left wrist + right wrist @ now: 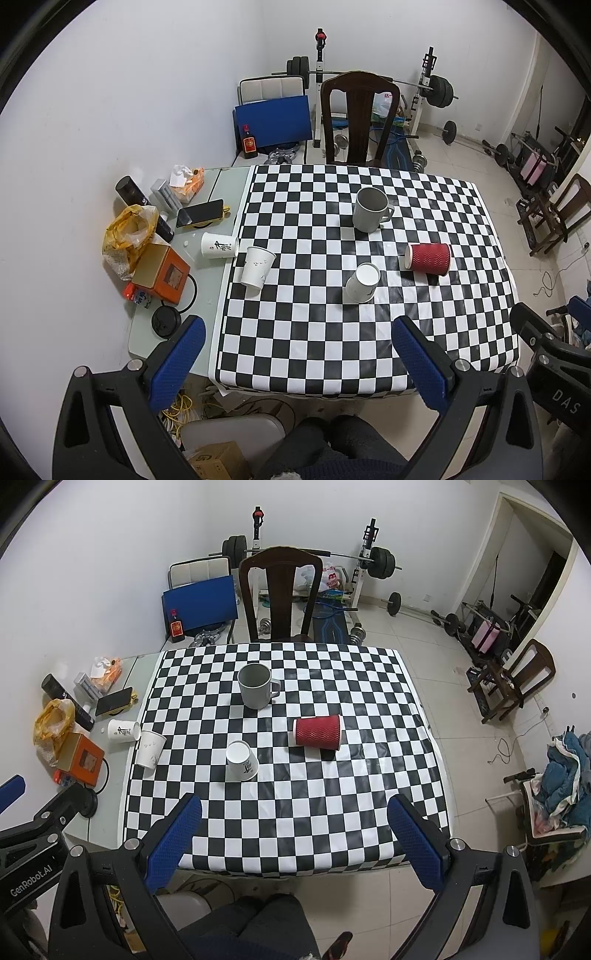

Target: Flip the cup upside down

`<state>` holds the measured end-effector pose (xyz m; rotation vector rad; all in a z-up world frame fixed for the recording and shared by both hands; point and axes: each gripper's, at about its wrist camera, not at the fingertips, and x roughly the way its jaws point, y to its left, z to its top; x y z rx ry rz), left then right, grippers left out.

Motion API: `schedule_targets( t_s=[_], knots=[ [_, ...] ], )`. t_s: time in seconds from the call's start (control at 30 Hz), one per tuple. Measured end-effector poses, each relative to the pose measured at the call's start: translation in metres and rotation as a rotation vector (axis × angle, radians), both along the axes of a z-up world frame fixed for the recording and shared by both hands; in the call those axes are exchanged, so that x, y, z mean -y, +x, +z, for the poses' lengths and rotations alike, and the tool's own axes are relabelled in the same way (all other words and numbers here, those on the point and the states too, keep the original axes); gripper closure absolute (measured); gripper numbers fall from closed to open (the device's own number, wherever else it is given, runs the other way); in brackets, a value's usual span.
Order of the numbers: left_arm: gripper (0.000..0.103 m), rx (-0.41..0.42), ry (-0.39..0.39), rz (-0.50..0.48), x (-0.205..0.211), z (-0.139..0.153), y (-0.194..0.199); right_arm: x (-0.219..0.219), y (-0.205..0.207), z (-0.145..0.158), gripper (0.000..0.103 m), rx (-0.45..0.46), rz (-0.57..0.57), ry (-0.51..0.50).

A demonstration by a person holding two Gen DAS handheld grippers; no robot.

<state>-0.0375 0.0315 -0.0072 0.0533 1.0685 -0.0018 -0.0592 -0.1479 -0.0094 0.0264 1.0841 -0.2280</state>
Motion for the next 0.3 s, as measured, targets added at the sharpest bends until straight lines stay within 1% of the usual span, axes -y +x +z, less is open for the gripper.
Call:
schedule_targets(
  t_s=[0.3],
  knots=[
    [0.000,0.001,-0.004,-0.002,-0.0003,0.0005,0.0000,-0.0001,0.0015,0.0005,0.001,-0.004,0.002,-0.002]
  ],
)
